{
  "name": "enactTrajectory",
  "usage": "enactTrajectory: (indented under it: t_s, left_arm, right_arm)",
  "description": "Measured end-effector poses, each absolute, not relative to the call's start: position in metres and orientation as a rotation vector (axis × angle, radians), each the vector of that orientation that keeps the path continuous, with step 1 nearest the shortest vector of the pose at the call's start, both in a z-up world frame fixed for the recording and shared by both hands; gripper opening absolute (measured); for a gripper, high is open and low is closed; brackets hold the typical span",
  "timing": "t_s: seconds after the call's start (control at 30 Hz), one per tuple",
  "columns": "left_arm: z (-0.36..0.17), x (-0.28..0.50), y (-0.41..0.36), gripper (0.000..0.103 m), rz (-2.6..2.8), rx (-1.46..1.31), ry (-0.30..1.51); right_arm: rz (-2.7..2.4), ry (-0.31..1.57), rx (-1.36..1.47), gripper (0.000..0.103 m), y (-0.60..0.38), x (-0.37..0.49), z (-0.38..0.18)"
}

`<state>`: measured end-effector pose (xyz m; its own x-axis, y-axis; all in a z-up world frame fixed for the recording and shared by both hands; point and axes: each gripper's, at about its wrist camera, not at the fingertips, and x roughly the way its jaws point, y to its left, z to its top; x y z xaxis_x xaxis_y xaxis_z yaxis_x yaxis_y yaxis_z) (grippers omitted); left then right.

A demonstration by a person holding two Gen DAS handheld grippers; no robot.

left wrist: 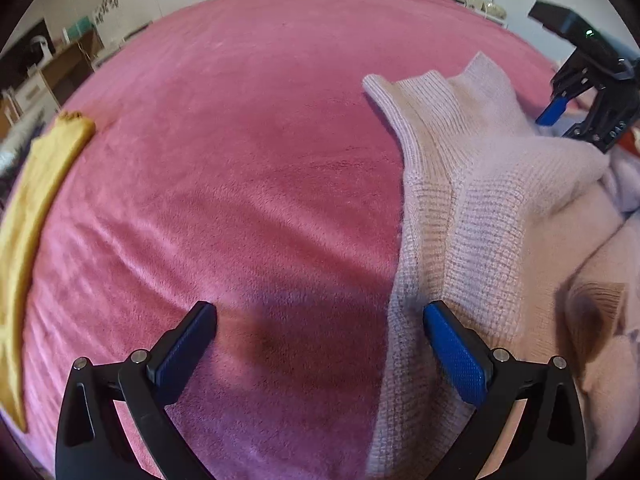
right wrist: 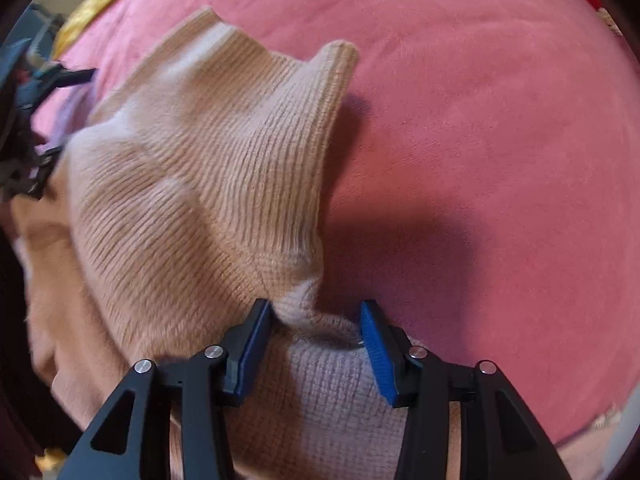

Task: Fold clothes

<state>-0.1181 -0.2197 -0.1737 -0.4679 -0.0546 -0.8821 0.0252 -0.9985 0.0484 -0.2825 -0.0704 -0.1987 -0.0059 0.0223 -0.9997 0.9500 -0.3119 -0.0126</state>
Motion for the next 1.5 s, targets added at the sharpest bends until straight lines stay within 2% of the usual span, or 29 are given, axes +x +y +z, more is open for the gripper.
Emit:
enactTrajectory:
  t_s: [0.07,0.1,0.13,0.17,0.2,0.23,0.27,0.3,0.37,0.47,0.53,0.6,0.63,0.67,0.7,0.83,0.93,1.13,1.23,1.3,1.37,1.5]
  left_arm:
    - [-0.175,-0.116,-0.218,0.103,-2.642,1.563,-0.031]
    - [-0.175,-0.114,-0.217,0.101,-2.638,1.547,-0.025]
    - [-0.175,-0.113,-0.215,0.097,-2.641,1.538,-0.023]
    - [-0.172,-0.11,-0.211,0.084,-2.658,1.528,-0.041]
    - [-0.169,-0.108,-0.206,0.062,-2.678,1.518,-0.063]
    - [-0.166,-0.105,-0.196,0.05,-2.709,1.527,-0.112]
    - [-0.165,-0.104,-0.187,0.022,-2.729,1.548,-0.158]
    - [-0.164,-0.103,-0.178,0.009,-2.744,1.571,-0.2]
    - [-0.162,-0.102,-0.169,0.008,-2.742,1.568,-0.267]
    - [-0.157,-0.1,-0.189,0.008,-2.764,1.57,-0.053]
    - [-0.154,-0.098,-0.203,0.017,-2.776,1.601,0.082]
    - [-0.153,-0.098,-0.212,0.054,-2.778,1.67,0.163]
    - [-0.152,-0.097,-0.214,0.063,-2.786,1.685,0.168]
    - [-0.15,-0.095,-0.215,0.079,-2.796,1.694,0.163]
    - [-0.149,-0.095,-0.215,0.083,-2.814,1.698,0.156]
    - [-0.155,-0.1,-0.212,0.083,-2.875,1.82,0.199]
    - [-0.16,-0.104,-0.203,0.085,-2.891,1.864,0.06]
    - [-0.169,-0.097,-0.193,0.09,-3.003,1.898,-0.073]
    - [-0.161,-0.09,-0.199,0.09,-3.026,1.853,0.007]
    - [-0.157,-0.084,-0.221,0.09,-3.083,1.848,0.353]
    - [-0.163,-0.082,-0.23,0.09,-3.054,1.944,0.515]
    - [-0.167,-0.077,-0.221,0.09,-3.08,1.987,0.293]
  right_arm:
    - [-1.509,1.111,1.399,0.035,-0.067,-0.262,-0.196]
    - [-1.565,1.091,1.398,0.019,-0.062,-0.251,-0.194]
    - [-1.649,1.081,1.383,0.013,-0.057,-0.237,-0.192]
    - [-1.713,1.1,1.353,0.011,-0.052,-0.225,-0.192]
    - [-1.774,1.138,1.298,0.009,-0.048,-0.21,-0.192]
    - [-1.833,1.131,1.258,0.007,-0.044,-0.199,-0.19]
    - [-1.891,1.117,1.22,0.006,-0.039,-0.19,-0.187]
    - [-1.949,1.102,1.18,0.006,-0.035,-0.18,-0.184]
    - [-2.109,0.893,1.153,0.005,-0.012,-0.173,-0.162]
    - [-2.326,0.543,1.076,0.005,0.03,-0.165,-0.12]
    - [-2.4,0.366,1.031,0.005,0.057,-0.154,-0.097]
    - [-2.427,0.316,1.0,0.005,0.075,-0.141,-0.083]
    - [-2.433,0.305,0.986,0.005,0.083,-0.134,-0.076]
    - [-2.439,0.291,0.976,0.005,0.086,-0.134,-0.073]
    - [-2.444,0.278,0.966,0.005,0.088,-0.134,-0.07]
    - [-2.46,0.2,0.947,0.005,0.102,-0.145,-0.063]
    - [-2.444,0.144,0.986,0.005,0.094,-0.148,-0.067]
    - [-2.438,0.098,0.997,0.005,0.095,-0.146,-0.073]
    - [-2.441,0.078,0.982,0.005,0.097,-0.143,-0.071]
    - [-2.444,0.085,0.982,0.005,0.099,-0.144,-0.071]
    - [-2.437,0.066,0.99,0.005,0.103,-0.148,-0.072]
    - [-2.416,-0.023,1.02,0.005,0.107,-0.154,-0.077]
